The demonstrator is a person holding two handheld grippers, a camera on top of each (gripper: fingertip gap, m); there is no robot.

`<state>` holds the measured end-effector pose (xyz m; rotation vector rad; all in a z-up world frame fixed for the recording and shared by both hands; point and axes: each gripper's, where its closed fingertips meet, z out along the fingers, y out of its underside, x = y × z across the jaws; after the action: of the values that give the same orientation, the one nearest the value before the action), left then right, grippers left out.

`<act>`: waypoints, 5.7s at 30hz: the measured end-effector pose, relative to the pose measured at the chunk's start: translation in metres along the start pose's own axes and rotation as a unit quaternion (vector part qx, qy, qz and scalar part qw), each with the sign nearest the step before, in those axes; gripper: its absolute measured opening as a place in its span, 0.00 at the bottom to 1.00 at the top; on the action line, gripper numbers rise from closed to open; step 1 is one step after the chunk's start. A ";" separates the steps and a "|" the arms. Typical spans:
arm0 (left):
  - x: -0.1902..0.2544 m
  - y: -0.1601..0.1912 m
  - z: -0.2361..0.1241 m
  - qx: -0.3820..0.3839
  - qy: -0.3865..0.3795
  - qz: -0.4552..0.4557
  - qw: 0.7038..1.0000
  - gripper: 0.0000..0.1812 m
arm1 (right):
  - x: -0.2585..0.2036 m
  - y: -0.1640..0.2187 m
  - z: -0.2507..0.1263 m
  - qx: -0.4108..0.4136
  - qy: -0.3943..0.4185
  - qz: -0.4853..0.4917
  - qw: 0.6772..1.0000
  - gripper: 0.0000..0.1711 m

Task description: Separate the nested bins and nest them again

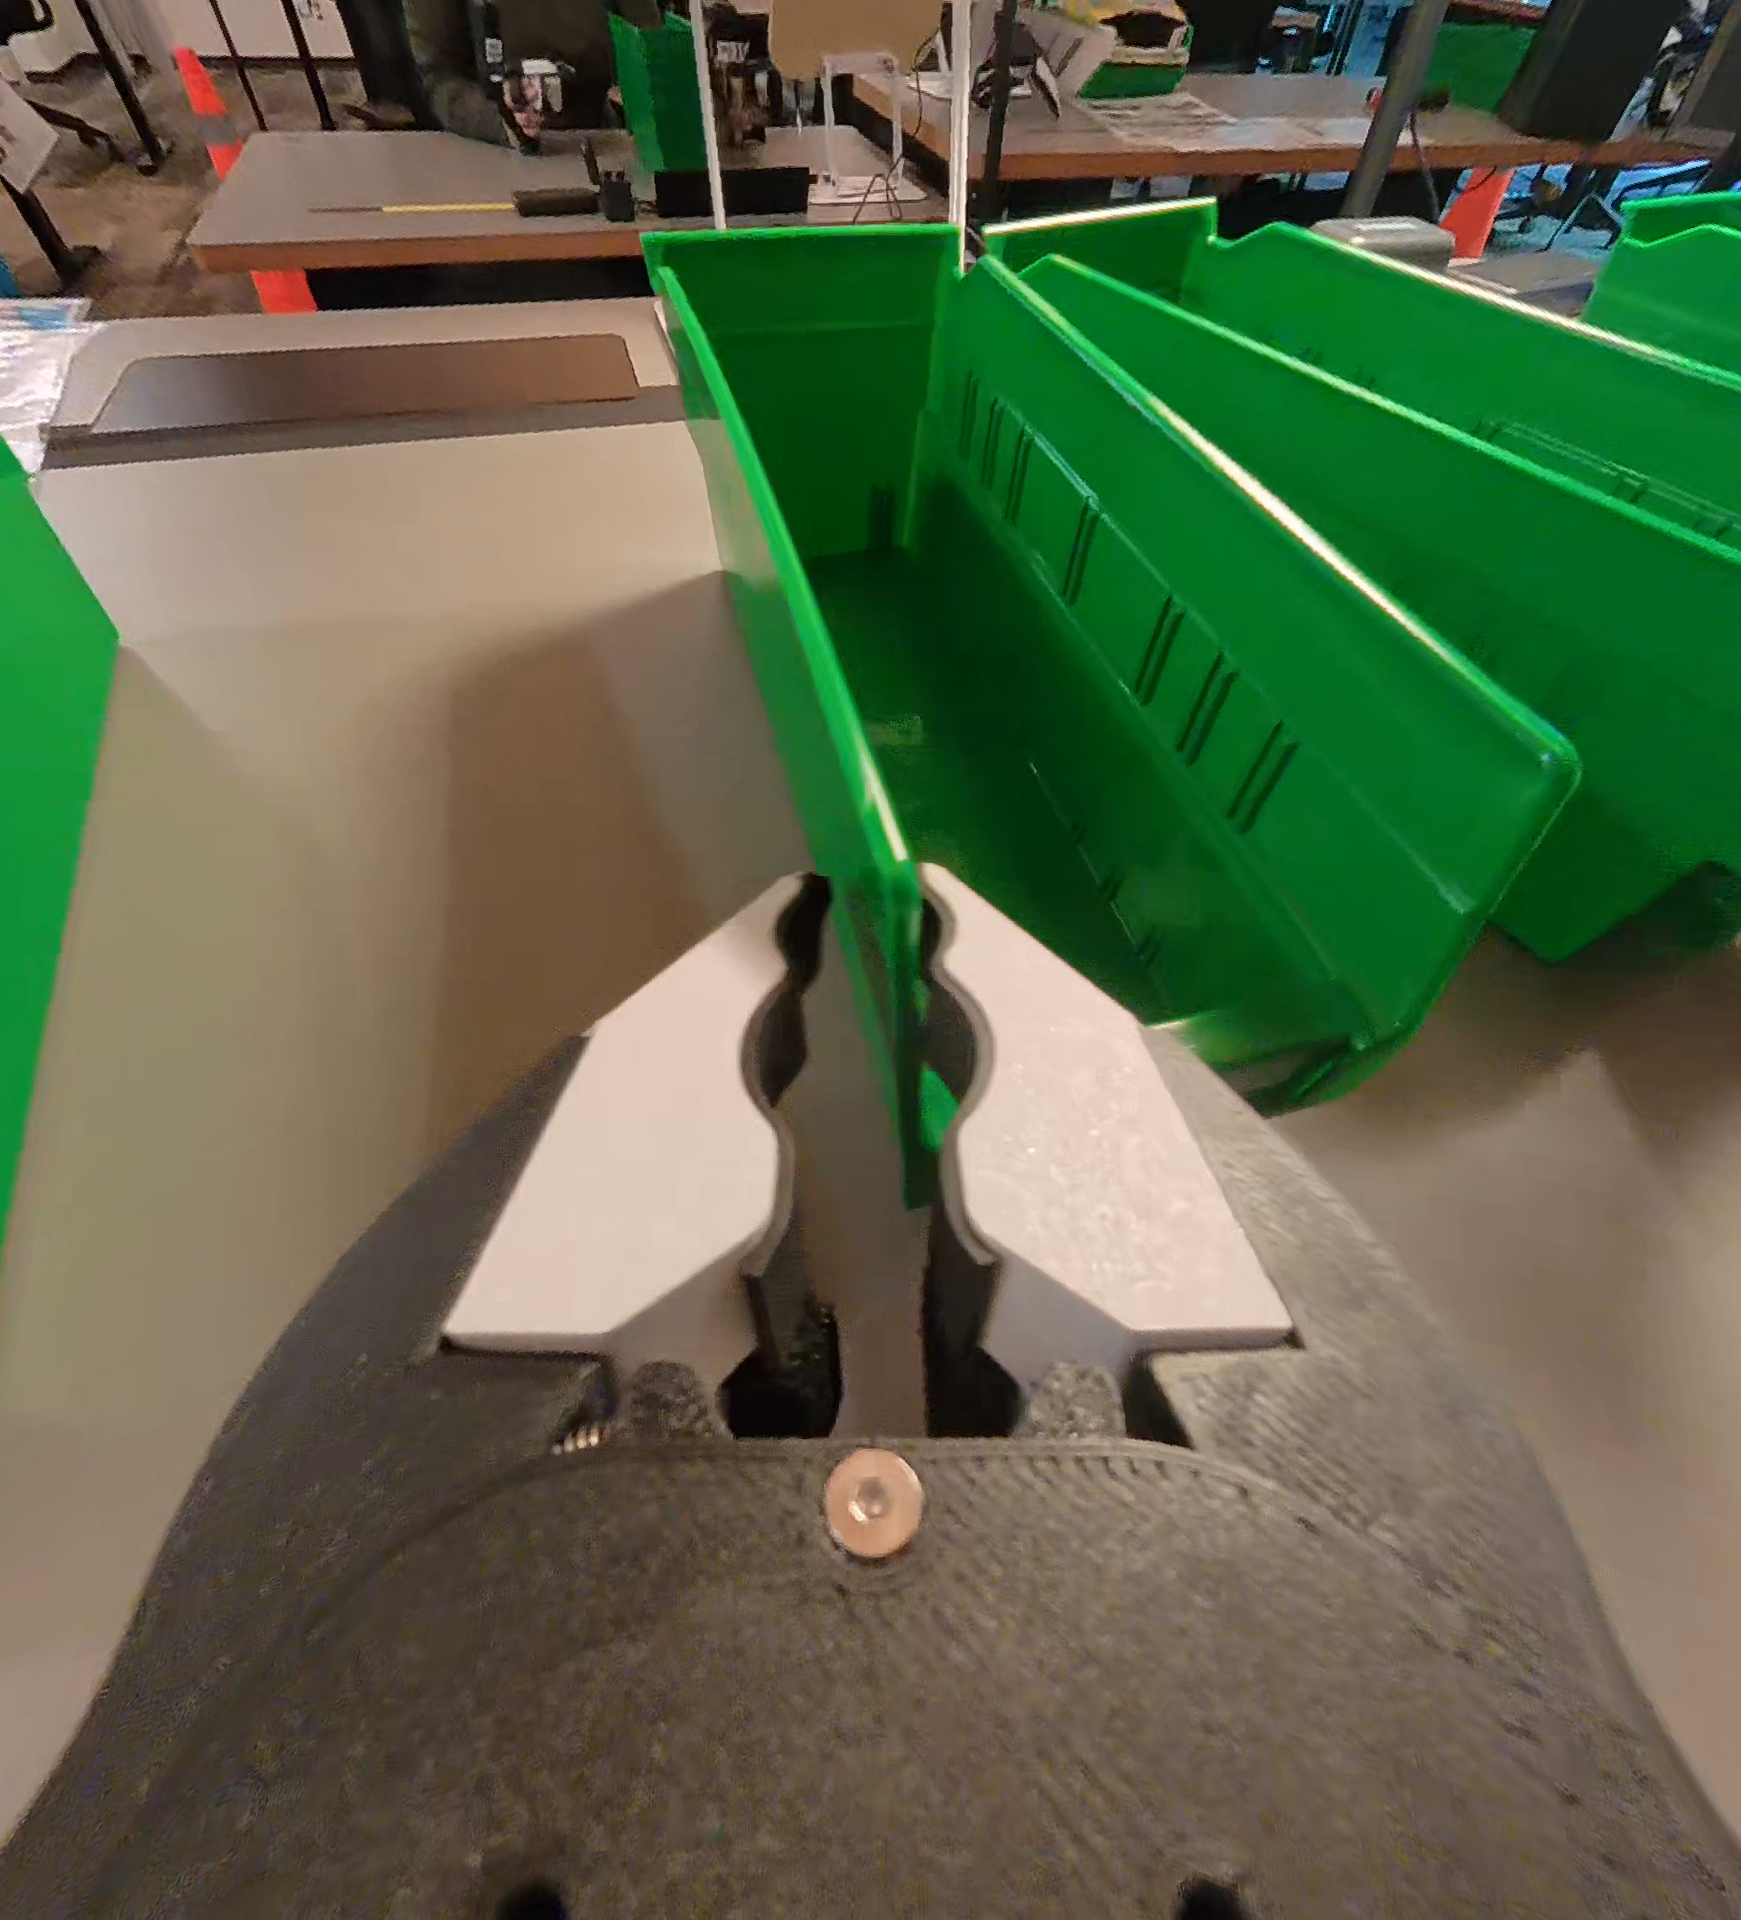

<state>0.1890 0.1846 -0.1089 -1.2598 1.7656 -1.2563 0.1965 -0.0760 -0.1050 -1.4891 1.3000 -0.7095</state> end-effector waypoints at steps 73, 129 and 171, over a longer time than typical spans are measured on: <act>0.002 -0.008 -0.027 0.069 -0.018 -0.098 0.993 0.18 | -0.007 0.028 -0.032 -0.049 0.031 -0.051 0.997 0.01; -0.160 0.003 -0.040 0.002 -0.223 0.066 0.973 0.02 | 0.125 -0.002 -0.074 -0.007 0.102 -0.054 0.993 0.02; -0.087 -0.019 -0.031 0.082 -0.119 0.049 0.988 0.11 | 0.100 -0.015 -0.037 0.019 0.097 -0.060 0.993 0.01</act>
<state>0.1986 0.2749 -0.0838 -1.1630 1.5040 -1.1200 0.1937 -0.1830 -0.0957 -1.5066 1.3417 -0.9734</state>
